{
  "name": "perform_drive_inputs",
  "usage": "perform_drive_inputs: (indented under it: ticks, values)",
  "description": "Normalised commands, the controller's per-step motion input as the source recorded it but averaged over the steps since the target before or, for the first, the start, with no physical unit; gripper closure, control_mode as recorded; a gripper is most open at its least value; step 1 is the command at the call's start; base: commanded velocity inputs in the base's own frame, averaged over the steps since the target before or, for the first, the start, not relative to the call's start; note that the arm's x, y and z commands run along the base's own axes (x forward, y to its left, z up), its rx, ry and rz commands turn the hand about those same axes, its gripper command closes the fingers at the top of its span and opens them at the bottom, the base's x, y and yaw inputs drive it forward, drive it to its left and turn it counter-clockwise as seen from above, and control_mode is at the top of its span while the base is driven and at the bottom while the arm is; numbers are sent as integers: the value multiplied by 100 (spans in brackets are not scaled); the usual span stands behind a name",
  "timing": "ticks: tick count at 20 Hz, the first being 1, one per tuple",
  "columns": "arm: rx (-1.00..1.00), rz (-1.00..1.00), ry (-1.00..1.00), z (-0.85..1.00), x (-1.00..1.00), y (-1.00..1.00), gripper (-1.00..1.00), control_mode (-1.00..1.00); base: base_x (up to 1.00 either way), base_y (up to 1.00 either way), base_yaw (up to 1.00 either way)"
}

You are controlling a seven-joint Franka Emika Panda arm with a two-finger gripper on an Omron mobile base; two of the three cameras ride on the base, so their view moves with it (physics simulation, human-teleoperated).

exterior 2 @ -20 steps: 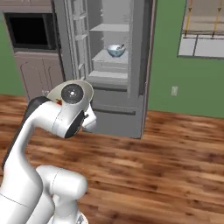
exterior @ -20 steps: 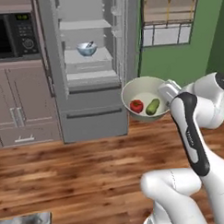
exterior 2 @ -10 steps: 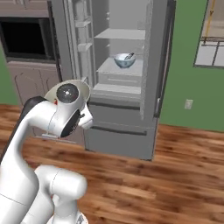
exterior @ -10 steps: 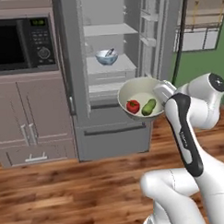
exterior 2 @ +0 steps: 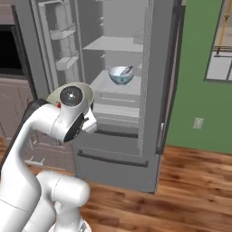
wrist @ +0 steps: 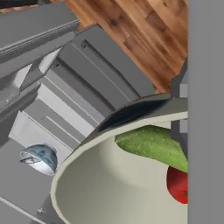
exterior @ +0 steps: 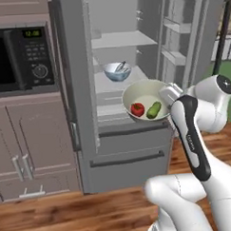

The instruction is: Place the bowl with the bell pepper and cucumber on the top shelf of the fridge. Place the bowl with the fishs on the second highest shelf of the fridge.

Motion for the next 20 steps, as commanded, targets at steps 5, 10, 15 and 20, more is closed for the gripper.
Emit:
perform_drive_inputs:
  ticks: [5,10,15,20]
  values:
    - [0,0,0,0,0,0,100,100,88,0,0]
    - [0,0,0,0,0,0,100,100,70,6,0]
    - [0,0,0,0,0,0,100,100,71,18,0]
    - [0,0,0,0,0,0,100,100,77,12,0]
